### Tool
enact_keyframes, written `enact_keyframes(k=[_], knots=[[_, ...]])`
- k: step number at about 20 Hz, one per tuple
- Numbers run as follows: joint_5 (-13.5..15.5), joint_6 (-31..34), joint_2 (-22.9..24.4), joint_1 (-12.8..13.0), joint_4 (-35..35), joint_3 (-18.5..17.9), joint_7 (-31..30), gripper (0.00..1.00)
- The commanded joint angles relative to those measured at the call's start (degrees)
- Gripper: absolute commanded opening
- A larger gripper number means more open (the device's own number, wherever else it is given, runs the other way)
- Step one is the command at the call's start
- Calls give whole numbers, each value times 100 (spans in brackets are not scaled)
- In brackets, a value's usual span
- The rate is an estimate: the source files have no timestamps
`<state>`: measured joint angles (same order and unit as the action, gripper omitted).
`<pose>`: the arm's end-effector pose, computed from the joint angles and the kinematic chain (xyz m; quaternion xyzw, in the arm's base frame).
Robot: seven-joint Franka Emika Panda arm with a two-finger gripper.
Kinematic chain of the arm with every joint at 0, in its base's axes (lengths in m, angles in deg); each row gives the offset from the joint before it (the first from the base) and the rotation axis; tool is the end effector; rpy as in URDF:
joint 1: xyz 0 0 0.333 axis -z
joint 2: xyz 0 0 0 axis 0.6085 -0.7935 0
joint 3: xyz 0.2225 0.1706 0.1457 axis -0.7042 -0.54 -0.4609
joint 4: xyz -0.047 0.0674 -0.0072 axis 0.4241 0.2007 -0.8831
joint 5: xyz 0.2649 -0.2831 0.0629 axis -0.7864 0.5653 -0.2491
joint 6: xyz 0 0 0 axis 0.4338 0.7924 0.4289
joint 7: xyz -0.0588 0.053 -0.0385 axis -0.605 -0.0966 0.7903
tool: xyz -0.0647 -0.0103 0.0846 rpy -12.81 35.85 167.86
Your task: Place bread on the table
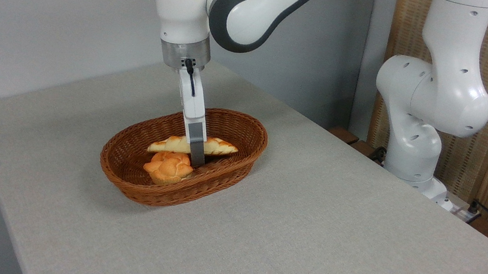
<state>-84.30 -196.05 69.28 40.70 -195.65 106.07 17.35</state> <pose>0.4551 -0.2183 0.4212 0.8304 -0.5570 -0.0132 0.0084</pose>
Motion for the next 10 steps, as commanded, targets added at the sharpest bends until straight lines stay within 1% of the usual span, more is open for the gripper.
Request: enact_keyframes(k=[1,4,5,6,8,10], knots=[[-48,-44,21,-32,-49,23,88,39],[-48,-17,21,-32,-40,23,167,34],[-40,-9,21,-32,-32,23,237,30],[-48,9,21,-32,-23,15,255,28],[-40,158,30,-32,30,6,255,28],[-40,551,-31,-32,266,-12,238,25]])
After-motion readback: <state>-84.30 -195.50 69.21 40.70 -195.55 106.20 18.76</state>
